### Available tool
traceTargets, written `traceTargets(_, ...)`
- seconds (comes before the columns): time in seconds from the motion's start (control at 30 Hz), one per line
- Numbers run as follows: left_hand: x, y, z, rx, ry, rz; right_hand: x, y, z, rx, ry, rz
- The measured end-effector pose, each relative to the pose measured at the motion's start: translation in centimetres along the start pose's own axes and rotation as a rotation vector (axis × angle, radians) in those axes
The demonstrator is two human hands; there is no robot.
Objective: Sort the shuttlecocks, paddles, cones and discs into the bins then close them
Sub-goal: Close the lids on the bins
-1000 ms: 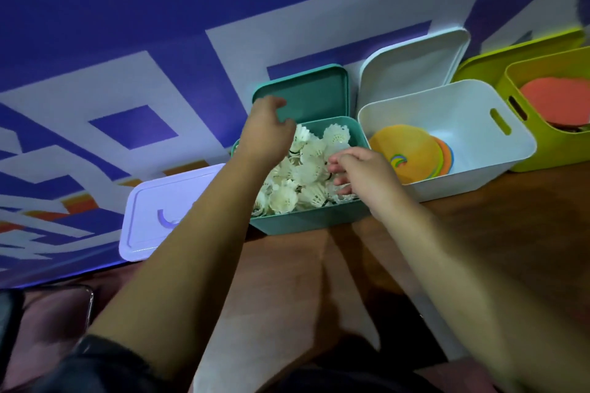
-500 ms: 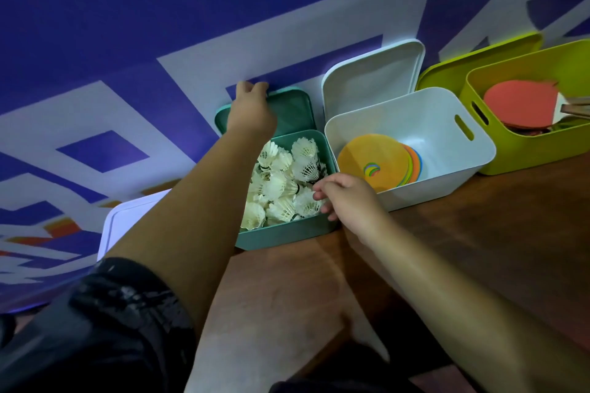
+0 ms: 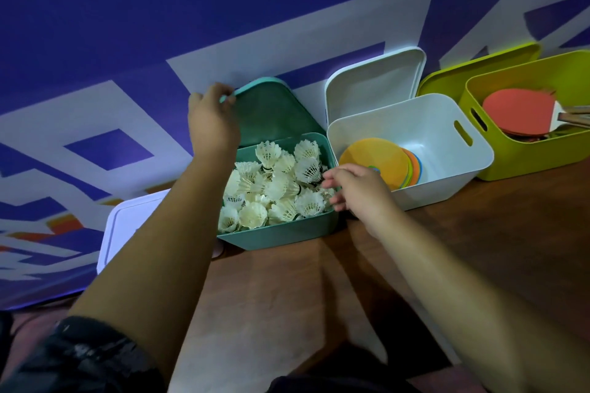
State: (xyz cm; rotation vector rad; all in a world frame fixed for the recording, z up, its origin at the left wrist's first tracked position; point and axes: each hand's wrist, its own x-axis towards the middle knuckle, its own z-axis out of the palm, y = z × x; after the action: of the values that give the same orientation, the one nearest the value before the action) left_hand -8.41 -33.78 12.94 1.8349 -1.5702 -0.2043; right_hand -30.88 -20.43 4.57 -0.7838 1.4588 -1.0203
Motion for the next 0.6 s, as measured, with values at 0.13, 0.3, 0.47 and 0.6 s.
traceTargets(0.13,-2.6,-2.5,-4.5,-0.044,0.034,0.15,1.2,-1.6,1.2,0.302,0.012,0.076)
traceTargets(0.3,-6.7,-6.8,-8.5,-0.051,-0.012,0.213,2.1,-3.3,3.8,0.615,-0.083,0.164)
traceTargets(0.47,-10.7,-10.6,-9.5,-0.082,-0.086,0.328,2.6,-3.7,7.2,0.705,-0.097,0.21)
traceTargets(0.6,-12.7,-12.5,-9.6,-0.155,-0.108,0.286,2.7,-2.6,8.7,0.615,-0.031,0.203)
